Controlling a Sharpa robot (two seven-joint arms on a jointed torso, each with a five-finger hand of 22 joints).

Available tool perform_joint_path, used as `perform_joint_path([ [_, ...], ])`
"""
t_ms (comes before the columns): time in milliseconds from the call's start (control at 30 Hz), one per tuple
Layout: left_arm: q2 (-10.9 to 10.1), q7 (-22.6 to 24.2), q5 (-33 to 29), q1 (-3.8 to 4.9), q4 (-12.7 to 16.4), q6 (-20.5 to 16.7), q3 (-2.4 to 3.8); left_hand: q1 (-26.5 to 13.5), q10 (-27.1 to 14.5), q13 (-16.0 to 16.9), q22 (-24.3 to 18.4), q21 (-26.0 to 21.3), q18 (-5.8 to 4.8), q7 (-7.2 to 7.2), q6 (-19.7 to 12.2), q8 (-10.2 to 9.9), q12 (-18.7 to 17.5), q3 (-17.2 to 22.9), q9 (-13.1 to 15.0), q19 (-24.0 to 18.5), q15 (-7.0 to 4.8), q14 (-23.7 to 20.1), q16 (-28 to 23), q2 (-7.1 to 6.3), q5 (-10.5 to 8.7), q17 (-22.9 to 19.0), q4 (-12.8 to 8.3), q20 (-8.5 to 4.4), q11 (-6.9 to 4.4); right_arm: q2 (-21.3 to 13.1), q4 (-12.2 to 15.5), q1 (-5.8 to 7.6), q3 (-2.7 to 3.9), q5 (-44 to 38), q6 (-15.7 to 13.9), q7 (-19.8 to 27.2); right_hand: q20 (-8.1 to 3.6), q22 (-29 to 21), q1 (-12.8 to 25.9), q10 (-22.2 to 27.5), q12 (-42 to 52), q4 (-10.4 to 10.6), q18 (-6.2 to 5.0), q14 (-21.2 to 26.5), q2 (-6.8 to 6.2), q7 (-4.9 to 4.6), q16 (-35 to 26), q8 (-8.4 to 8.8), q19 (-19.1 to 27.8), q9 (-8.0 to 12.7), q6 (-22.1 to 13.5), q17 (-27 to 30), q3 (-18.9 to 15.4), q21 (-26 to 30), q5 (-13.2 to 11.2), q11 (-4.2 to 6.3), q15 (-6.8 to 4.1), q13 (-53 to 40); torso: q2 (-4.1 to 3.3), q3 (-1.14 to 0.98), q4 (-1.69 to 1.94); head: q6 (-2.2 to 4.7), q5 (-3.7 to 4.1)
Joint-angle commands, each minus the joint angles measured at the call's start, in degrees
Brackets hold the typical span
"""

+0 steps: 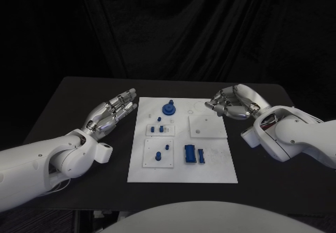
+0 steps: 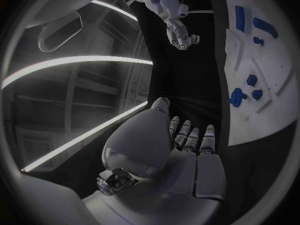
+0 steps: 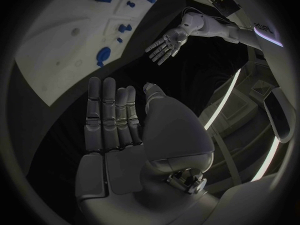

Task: Assemble the parts on the task board

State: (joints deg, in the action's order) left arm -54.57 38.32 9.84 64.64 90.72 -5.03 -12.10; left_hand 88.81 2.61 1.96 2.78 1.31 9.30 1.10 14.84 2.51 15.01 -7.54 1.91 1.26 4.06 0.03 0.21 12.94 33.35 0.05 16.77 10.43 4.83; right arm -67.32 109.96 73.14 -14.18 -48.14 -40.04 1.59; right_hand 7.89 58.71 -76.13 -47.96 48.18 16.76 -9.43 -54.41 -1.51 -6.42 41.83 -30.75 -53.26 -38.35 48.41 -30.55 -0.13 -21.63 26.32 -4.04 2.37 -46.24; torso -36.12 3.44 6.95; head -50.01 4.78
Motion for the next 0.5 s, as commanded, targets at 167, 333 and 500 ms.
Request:
perform_joint_path([
  [167,2.1,7.6,-0.2,0.65,-1.7,-3.2,0.03,-2.8,-0.8,-0.2,-0.4,-0.4,0.97,1.28,-1.2,-0.8,-1.4,-1.9,-0.2,-0.2,-0.89,0.0,-0.2,1.11,-1.47,0.0,0.1,-0.83,-1.48,0.7,-3.4,-2.14,-0.01,19.0,-3.5,21.3,6.6,-14.5,4.5,11.6,-14.5,-0.1,0.64,13.1,0.89,-3.94,-16.0,7.24,7.9,11.2,-5.3,13.7,-1.2,15.9,2.6,-7.01,7.39,16.8,3.65,-0.1,-0.75,0.01,-1.07],
  [333,3.2,8.2,-0.2,0.61,-2.7,-2.7,0.02,-5.5,-1.0,-0.2,-0.5,-0.5,0.98,1.34,-1.2,-0.8,-1.7,-3.8,-0.2,-0.2,-0.91,0.0,-0.2,2.21,-3.02,0.0,0.1,-0.8,-1.48,1.0,-5.6,-4.53,-0.01,24.3,-1.1,28.0,8.76,-33.0,7.9,24.6,-21.2,0.0,4.9,26.9,2.92,-4.68,-24.1,13.03,30.7,20.3,-12.3,22.4,-6.2,18.8,1.8,-7.14,8.44,28.1,4.48,-0.26,-0.98,0.01,-1.45],
  [500,3.5,0.3,0.0,0.48,-3.2,-2.2,-0.02,-30.2,-2.6,-2.0,-2.8,-1.3,-2.79,-1.1,-5.3,-2.5,-5.6,-0.3,-1.9,-1.3,-4.06,0.0,-0.2,-2.29,-11.98,0.0,-4.9,-3.48,-4.83,1.2,-6.3,-5.15,-0.04,20.7,-1.5,23.5,3.82,-46.1,28.3,34.5,-28.6,-5.1,9.43,39.4,1.51,0.02,-30.7,18.49,42.6,27.7,-24.8,30.5,-5.3,21.6,-6.6,-3.12,4.42,35.4,4.17,-0.24,-0.9,0.0,-1.54],
])
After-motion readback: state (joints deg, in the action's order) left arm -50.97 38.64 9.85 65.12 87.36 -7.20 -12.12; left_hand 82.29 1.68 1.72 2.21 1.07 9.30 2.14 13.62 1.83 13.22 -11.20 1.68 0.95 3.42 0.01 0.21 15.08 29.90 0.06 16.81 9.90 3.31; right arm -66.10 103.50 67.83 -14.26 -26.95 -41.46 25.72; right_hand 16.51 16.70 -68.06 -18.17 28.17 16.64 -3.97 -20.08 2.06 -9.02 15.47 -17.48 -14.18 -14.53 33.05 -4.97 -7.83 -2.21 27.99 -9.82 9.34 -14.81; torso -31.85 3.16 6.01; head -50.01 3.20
